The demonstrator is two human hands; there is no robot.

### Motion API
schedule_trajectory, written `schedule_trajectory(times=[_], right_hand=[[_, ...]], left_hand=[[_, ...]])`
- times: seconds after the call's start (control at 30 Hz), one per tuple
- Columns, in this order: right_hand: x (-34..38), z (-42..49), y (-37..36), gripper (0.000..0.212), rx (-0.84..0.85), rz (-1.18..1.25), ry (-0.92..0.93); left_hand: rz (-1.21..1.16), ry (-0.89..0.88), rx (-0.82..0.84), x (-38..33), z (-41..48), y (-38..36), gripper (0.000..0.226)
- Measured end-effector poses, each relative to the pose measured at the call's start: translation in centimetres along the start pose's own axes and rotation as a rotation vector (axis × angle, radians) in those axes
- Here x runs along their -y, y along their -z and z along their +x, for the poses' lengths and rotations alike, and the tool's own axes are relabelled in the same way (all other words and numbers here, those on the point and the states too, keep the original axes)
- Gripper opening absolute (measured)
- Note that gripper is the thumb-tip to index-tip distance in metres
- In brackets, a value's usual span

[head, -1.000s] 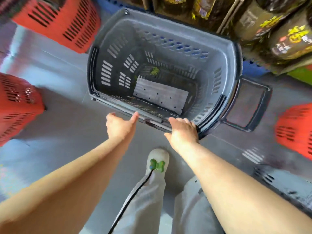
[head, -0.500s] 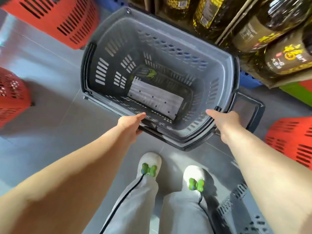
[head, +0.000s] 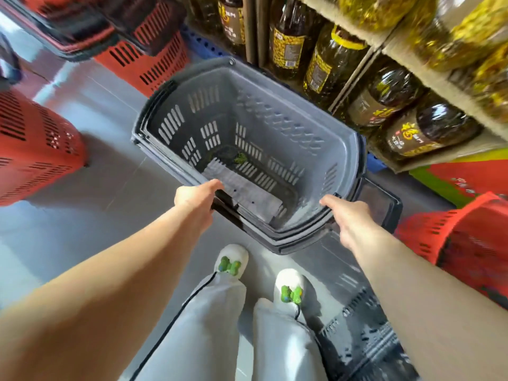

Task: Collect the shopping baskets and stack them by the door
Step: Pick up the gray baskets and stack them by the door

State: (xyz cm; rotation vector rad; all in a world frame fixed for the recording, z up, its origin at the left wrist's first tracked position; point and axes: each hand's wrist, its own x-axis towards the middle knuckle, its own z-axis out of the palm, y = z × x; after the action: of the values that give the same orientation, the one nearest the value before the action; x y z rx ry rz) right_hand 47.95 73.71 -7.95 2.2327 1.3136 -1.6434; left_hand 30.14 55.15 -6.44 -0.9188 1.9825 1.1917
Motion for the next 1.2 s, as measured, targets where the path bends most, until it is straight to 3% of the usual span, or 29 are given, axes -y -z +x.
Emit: schedule_trajectory(times=[0.1, 0.27, 0.43, 0.57, 0.67, 0.77, 0.9, 1.2], right_hand=[[2.4, -5.6, 3.7, 0.065, 0.034, -0.054, 0.027], [6.1, -15.0, 8.6, 0.05, 0.127, -0.051, 0.217], [10.3, -22.9, 11.0, 0.039, 0.222, -0.023, 0.363], [13.3, -27.7, 10.1, 0.051, 0.311, -0.06, 0.47], [15.5, -30.8, 8.1, 0.047, 0.345, -0.069, 0.554], [17.6, -33.9, 5.2, 0.058, 0.378, -0.114, 0.636], [20.2, -37.6, 0.1, 0.051, 0.434, -0.15, 0.722], [26.5, -46.2, -17.9, 0.049, 0.566, -0.152, 0.855]], left_hand=[[-0.061, -0.016, -0.019, -1.4, -6.1, 3.0, 0.042], [-0.135, -0.138, -0.028, -4.4, -15.8, 9.1, 0.025], [-0.321, -0.21, -0.037, -7.4, -22.1, 14.7, 0.03], [-0.447, -0.278, -0.048, -8.8, -24.3, 19.2, 0.033], [-0.544, -0.336, -0.082, -10.1, -24.9, 22.2, 0.027], [-0.642, -0.38, -0.101, -11.8, -24.7, 25.5, 0.022], [-0.705, -0.408, -0.121, -14.3, -23.0, 30.2, 0.031], [-0.856, -0.408, -0.176, -22.5, -14.3, 42.8, 0.018]])
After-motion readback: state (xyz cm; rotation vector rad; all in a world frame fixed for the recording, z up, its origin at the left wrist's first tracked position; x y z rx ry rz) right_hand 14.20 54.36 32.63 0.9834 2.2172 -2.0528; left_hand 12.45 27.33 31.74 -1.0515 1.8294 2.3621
